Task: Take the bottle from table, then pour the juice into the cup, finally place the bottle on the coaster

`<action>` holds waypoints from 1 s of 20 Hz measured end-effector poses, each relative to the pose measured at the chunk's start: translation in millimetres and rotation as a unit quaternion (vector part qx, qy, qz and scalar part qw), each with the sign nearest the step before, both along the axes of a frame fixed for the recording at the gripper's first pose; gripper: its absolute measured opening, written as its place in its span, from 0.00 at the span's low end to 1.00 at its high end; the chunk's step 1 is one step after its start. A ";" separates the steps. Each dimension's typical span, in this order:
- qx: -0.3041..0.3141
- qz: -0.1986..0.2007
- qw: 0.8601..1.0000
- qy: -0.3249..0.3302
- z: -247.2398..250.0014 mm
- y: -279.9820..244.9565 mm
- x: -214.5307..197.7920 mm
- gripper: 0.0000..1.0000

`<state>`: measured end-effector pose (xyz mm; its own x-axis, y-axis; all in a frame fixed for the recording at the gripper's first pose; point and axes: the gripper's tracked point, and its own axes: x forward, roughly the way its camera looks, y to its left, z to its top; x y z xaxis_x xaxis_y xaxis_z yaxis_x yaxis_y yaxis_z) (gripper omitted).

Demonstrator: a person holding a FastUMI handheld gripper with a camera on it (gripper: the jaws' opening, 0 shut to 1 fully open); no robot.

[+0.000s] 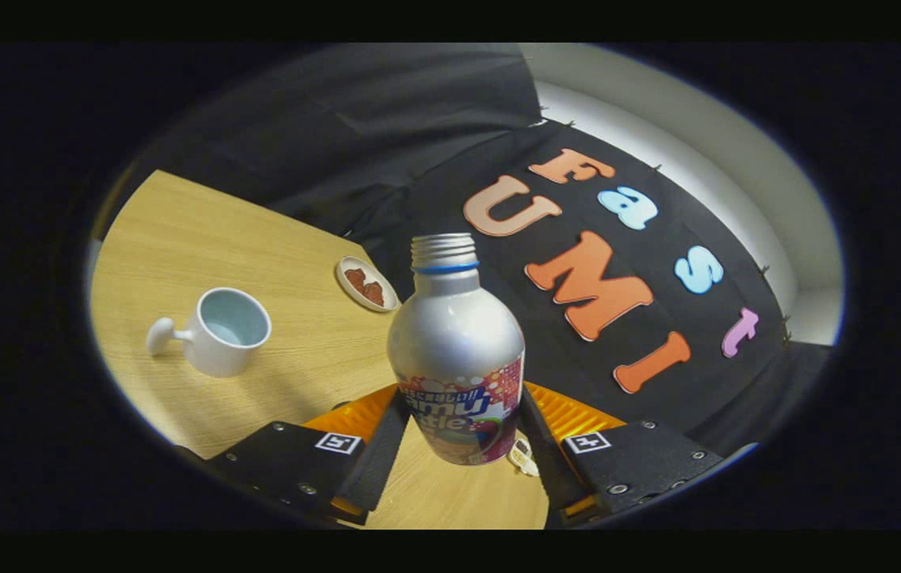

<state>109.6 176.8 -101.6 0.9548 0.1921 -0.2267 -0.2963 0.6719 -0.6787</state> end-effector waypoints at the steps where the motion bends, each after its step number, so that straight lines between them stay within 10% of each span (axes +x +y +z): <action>1: 0.016 -0.010 1.000 0.001 2.7 -10.7 0.5 0.78; 20: 0.334 -0.074 0.938 0.062 -2.3 -82.0 20.7 0.78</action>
